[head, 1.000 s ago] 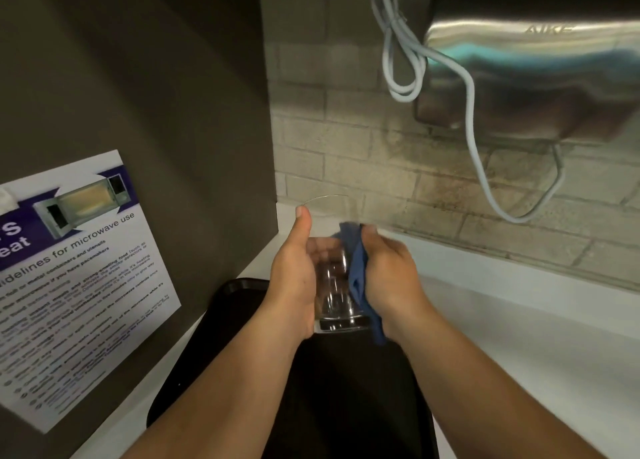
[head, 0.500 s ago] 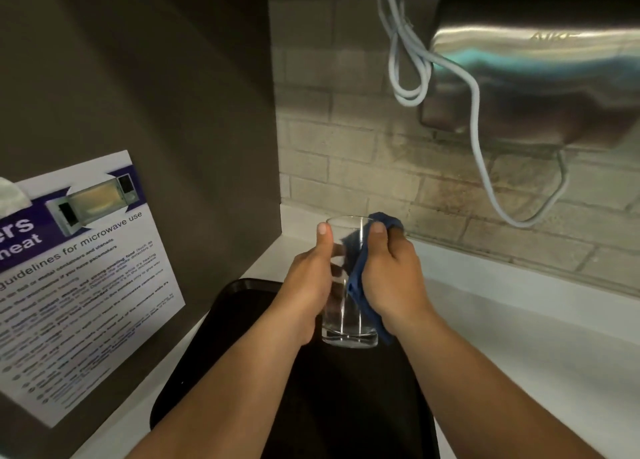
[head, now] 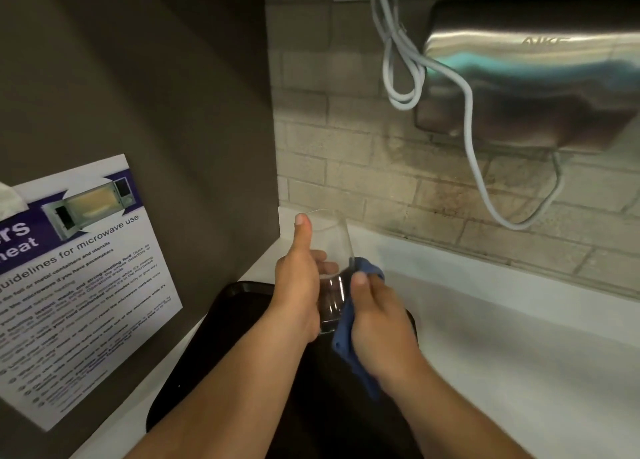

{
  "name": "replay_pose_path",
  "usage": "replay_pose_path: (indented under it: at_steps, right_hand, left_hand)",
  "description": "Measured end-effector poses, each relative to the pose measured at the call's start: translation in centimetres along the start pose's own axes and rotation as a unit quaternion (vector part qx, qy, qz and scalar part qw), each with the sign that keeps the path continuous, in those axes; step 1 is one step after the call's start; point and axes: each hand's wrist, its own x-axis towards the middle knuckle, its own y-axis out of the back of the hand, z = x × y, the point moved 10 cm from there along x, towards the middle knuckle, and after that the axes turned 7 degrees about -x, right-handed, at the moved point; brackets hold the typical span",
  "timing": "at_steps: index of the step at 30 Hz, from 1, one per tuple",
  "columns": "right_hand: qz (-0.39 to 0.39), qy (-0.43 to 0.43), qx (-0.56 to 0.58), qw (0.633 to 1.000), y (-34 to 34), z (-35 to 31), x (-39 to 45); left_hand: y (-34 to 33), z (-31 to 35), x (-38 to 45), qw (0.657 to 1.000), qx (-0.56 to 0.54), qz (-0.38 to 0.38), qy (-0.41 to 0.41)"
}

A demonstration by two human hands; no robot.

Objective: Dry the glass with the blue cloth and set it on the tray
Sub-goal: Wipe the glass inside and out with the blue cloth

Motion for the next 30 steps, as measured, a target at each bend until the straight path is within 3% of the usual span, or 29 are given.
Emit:
replay_pose_path:
  at_steps: [4, 6, 10, 12, 16, 20, 25, 30]
  right_hand:
    - [0.093, 0.164, -0.139, 0.972, 0.1, -3.5, -0.7]
    - [0.114, 0.135, -0.08, 0.981, 1.8, -4.4, 1.3]
    - [0.068, 0.004, 0.15, 0.986, 3.4, -2.9, 3.7]
    - [0.033, -0.014, 0.139, 0.99, 2.3, -1.6, 2.3]
    - [0.03, 0.067, -0.008, 0.997, 0.5, -1.1, -1.8]
    - [0.067, 0.168, -0.067, 0.981, 1.2, -4.4, -1.3]
    - [0.079, 0.074, 0.071, 0.992, 3.0, -3.4, 3.7]
    - [0.108, 0.025, 0.068, 0.991, 2.5, -1.6, 3.8]
  left_hand:
    - [-0.4, -0.4, -0.2, 0.997, 0.069, -0.02, -0.019]
    - [-1.1, -0.7, -0.5, 0.996, 0.065, -0.062, -0.014]
    - [-1.6, 0.2, -0.7, 0.994, 0.039, -0.096, -0.02]
    - [-1.2, 0.8, -0.4, 0.996, 0.039, -0.072, -0.025]
    - [0.1, 1.7, 0.6, 0.998, 0.038, -0.011, -0.049]
    - [-1.0, 0.6, 0.1, 0.995, 0.074, -0.058, -0.029]
    - [-1.3, -0.5, 0.4, 0.992, 0.066, -0.103, -0.019]
    - [0.4, 0.8, 0.3, 0.982, 0.169, 0.008, -0.083]
